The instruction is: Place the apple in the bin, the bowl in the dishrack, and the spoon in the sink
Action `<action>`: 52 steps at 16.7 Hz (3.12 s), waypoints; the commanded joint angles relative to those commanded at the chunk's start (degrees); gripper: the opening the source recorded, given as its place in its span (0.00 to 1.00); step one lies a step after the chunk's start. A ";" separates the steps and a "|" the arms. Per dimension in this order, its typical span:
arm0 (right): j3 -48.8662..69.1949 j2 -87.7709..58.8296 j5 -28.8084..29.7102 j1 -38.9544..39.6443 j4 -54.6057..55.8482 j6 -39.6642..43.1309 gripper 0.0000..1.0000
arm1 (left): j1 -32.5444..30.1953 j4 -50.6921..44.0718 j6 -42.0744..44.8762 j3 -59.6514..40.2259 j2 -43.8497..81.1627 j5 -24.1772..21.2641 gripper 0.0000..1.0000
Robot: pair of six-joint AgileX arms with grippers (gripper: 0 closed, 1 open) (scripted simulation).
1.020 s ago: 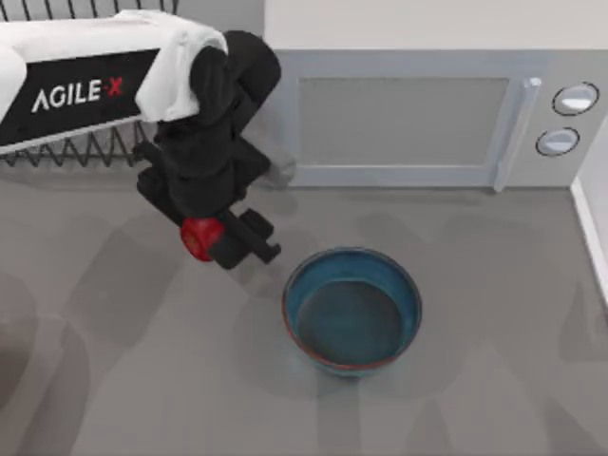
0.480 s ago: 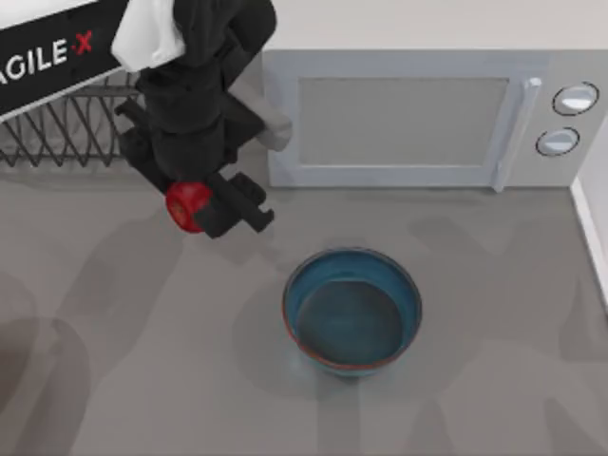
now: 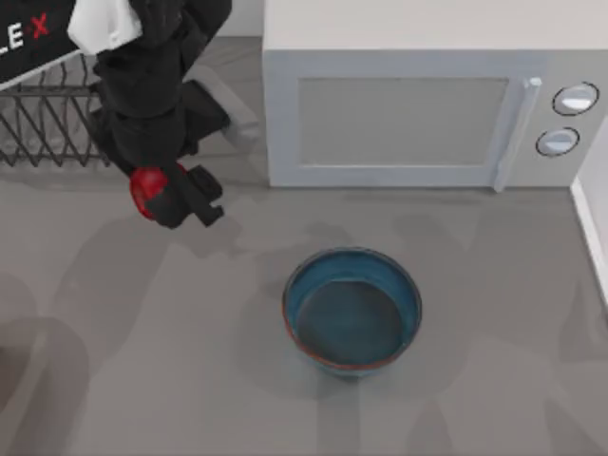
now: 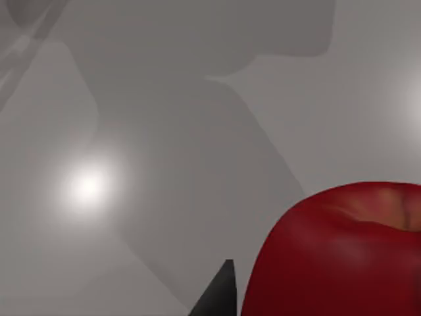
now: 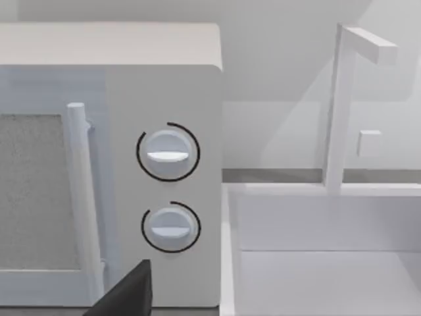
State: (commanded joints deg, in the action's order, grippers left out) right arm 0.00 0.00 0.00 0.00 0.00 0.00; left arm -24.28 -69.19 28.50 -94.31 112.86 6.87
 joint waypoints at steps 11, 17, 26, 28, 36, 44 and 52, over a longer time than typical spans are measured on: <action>0.00 0.00 0.00 0.00 0.00 0.00 1.00 | 14.44 -9.95 71.65 6.35 -6.30 7.56 0.00; 0.00 0.00 0.00 0.00 0.00 0.00 1.00 | 17.24 -15.36 109.80 12.51 -11.72 12.88 0.00; 0.00 0.00 0.00 0.00 0.00 0.00 1.00 | 16.26 -18.29 139.45 17.54 -18.63 17.40 0.00; 0.00 0.00 0.00 0.00 0.00 0.00 1.00 | 16.21 -18.34 139.85 17.60 -18.74 17.47 0.00; 0.00 0.00 0.00 0.00 0.00 0.00 1.00 | 18.82 -11.54 141.13 23.27 -19.45 17.45 0.00; 0.00 0.00 0.00 0.00 0.00 0.00 1.00 | 21.51 -1.20 145.55 33.38 -19.78 18.73 0.00; 0.00 0.00 0.00 0.00 0.00 0.00 1.00 | 21.51 -1.20 145.55 33.38 -19.78 18.73 0.53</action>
State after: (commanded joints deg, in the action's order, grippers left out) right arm 0.00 0.00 0.00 0.00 0.00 0.00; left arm -2.76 -70.39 174.06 -60.93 93.08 25.60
